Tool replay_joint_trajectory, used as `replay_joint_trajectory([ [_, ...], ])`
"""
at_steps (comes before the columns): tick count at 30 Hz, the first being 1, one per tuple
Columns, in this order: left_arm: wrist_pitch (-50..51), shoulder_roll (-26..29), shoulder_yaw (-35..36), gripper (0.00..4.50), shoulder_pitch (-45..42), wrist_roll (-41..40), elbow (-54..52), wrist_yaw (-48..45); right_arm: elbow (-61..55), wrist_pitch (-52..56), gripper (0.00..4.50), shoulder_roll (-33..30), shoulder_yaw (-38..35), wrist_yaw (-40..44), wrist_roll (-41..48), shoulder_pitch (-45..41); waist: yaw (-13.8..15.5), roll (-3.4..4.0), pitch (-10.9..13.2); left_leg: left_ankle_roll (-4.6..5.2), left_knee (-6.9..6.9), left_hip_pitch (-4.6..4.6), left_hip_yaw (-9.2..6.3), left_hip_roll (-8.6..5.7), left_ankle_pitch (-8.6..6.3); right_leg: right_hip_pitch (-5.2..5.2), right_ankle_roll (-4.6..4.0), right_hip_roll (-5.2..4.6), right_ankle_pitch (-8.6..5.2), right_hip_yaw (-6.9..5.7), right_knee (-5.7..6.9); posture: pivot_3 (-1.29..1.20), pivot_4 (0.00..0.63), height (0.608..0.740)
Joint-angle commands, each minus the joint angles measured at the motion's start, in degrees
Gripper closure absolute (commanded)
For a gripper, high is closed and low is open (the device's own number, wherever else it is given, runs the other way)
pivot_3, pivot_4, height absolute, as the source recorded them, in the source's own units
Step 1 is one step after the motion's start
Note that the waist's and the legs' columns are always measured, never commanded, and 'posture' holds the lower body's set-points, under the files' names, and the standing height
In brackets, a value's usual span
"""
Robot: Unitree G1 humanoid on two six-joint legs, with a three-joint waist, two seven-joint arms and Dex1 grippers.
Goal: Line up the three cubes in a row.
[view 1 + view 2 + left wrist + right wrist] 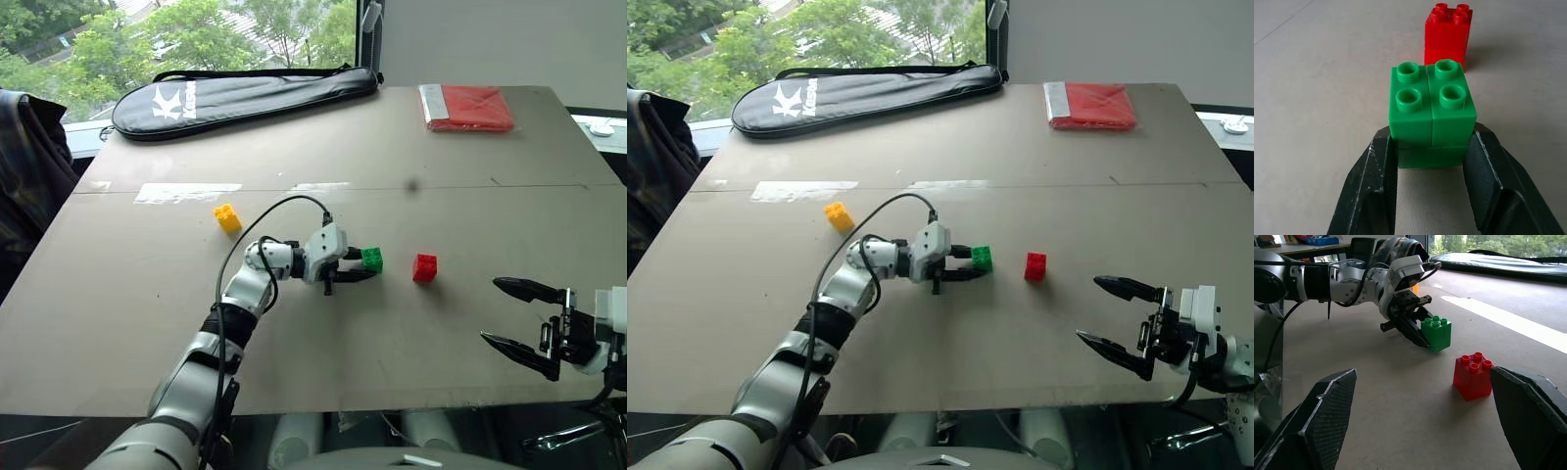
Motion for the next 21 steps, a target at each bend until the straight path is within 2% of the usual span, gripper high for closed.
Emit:
replay_joint_trajectory([
  [1,-4.56,-1.88,-0.92,3.25,-4.06,1.37,6.65,-4.69,-3.09,-1.27,0.0,0.4,-1.82,-0.75,0.52,1.29,0.01,0.0,0.0,0.0,0.01,-0.09,-0.03,0.0,0.0,-0.07,0.0,0.0,0.0,-0.02,0.0,0.0,0.15,0.7],
  [9,-10.1,-4.42,-0.34,3.25,-9.42,4.35,17.21,-5.42,-4.49,-1.57,0.0,1.0,-1.83,-1.99,0.61,2.61,0.07,0.0,0.0,0.0,0.09,-0.22,-0.14,-0.03,0.0,-0.12,0.19,-0.03,-0.09,-0.11,0.01,0.0,0.15,0.7],
  [21,-12.87,-6.06,0.7,3.25,-11.35,6.71,21.55,-5.06,-4.27,-2.18,0.0,1.39,-1.43,-2.26,0.51,2.4,0.09,0.0,-0.01,0.01,0.19,-0.23,-0.18,-0.03,0.0,-0.09,0.2,-0.03,-0.09,-0.13,0.08,0.0,0.15,0.7],
])
